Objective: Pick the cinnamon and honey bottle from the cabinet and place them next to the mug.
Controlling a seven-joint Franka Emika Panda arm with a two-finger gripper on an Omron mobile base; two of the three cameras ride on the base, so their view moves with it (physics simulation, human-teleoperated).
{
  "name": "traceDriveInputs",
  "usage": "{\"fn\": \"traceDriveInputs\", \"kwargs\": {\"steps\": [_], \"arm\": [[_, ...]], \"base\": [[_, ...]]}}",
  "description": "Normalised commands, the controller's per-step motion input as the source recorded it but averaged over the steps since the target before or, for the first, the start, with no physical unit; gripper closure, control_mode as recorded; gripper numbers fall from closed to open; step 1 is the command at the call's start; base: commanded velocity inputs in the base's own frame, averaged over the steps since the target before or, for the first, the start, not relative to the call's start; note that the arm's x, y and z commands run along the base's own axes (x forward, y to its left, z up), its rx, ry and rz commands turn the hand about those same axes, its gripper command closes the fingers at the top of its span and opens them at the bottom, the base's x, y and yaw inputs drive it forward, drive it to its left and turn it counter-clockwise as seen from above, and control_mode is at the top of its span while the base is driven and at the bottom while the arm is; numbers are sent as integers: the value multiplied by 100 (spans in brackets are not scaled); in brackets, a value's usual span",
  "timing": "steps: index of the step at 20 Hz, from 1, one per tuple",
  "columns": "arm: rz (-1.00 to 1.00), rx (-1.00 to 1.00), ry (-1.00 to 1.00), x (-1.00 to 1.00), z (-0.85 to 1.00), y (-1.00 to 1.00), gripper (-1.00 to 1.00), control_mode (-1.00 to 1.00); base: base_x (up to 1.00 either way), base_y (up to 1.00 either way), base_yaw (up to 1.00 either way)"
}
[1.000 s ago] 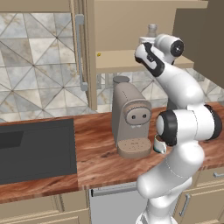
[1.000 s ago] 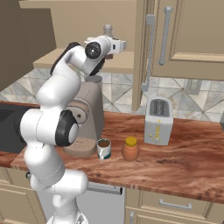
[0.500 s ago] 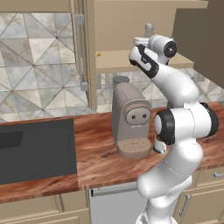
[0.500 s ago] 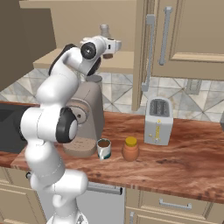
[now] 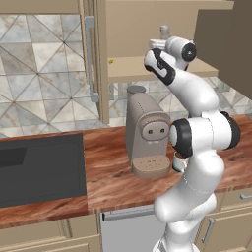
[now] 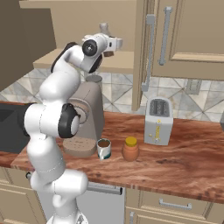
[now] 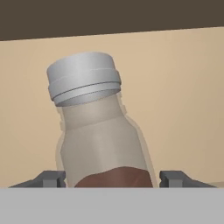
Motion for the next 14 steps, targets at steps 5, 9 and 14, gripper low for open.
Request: {"fn": "traceDriveInputs", "kwargs": {"steps": [5,9,14], "arm": [[0,0,0,-9,0,-3,100,-100],[0,0,0,-47,1,0,100,-100],[0,0,0,-80,24,0,100,-100]], "base": [[0,0,0],[0,0,0],[0,0,0]]}}
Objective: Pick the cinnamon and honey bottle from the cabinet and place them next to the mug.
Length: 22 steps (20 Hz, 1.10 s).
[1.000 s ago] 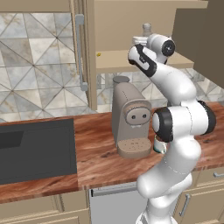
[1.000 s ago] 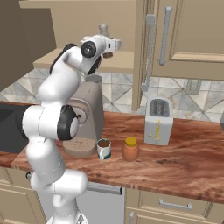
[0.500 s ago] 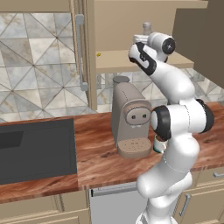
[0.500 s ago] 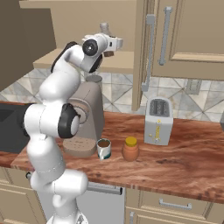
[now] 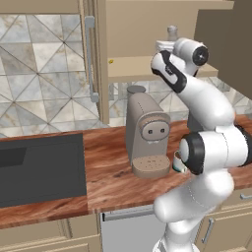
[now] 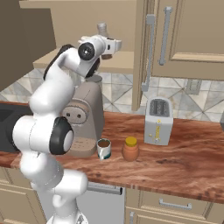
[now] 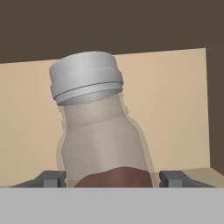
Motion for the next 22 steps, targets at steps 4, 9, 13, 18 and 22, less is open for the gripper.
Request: {"fn": "traceDriveInputs", "kwargs": {"steps": [4,9,13,18,22], "arm": [[0,0,-7,-100,36,0,100,-100],[0,5,-7,-100,8,2,100,-100],[0,6,-13,-100,0,4,100,-100],[0,8,-14,-100,0,1,100,-100],[0,3,-13,-100,0,4,100,-100]], "base": [[0,0,0],[0,0,0],[0,0,0],[0,0,0],[0,0,0]]}}
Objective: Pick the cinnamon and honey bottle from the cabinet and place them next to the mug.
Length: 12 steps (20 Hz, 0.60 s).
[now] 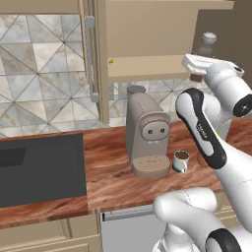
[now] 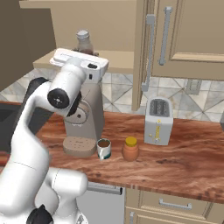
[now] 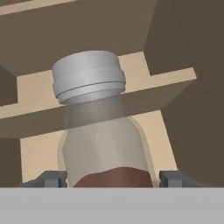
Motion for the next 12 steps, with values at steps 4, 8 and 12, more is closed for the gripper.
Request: {"fn": "traceDriveInputs", "kwargs": {"steps": [4,8,12], "arm": [[0,2,-11,-100,0,7,100,-100],[0,3,-10,-100,0,4,100,-100],[0,2,-7,-100,0,3,100,-100]], "base": [[0,0,0],[0,0,0],[0,0,0]]}}
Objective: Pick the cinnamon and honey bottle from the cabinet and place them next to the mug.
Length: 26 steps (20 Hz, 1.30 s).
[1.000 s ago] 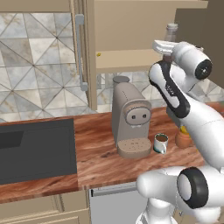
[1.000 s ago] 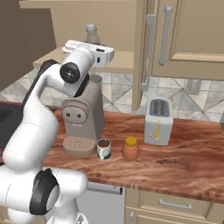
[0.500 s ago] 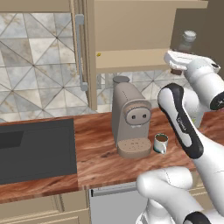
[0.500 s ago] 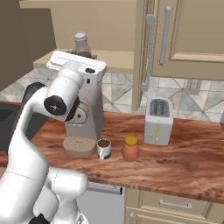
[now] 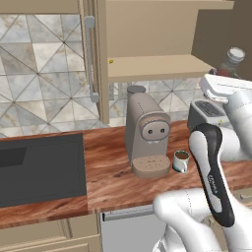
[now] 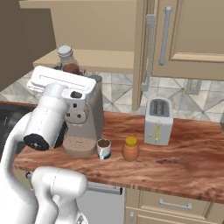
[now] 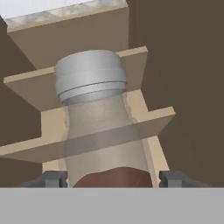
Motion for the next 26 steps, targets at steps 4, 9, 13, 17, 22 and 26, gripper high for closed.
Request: {"fn": "traceDriveInputs", "kwargs": {"steps": [4,9,13,17,22,26], "arm": [[0,2,-9,-100,0,0,100,-100],[0,2,-11,-100,0,0,100,-100],[0,0,-11,-100,-3,0,100,-100],[0,0,-10,-100,-14,0,100,-100],[0,0,-7,-100,-30,0,100,-100],[0,0,-5,-100,-53,0,100,-100]], "base": [[0,0,0],[0,0,0],[0,0,0],[0,0,0],[0,0,0],[0,0,0]]}}
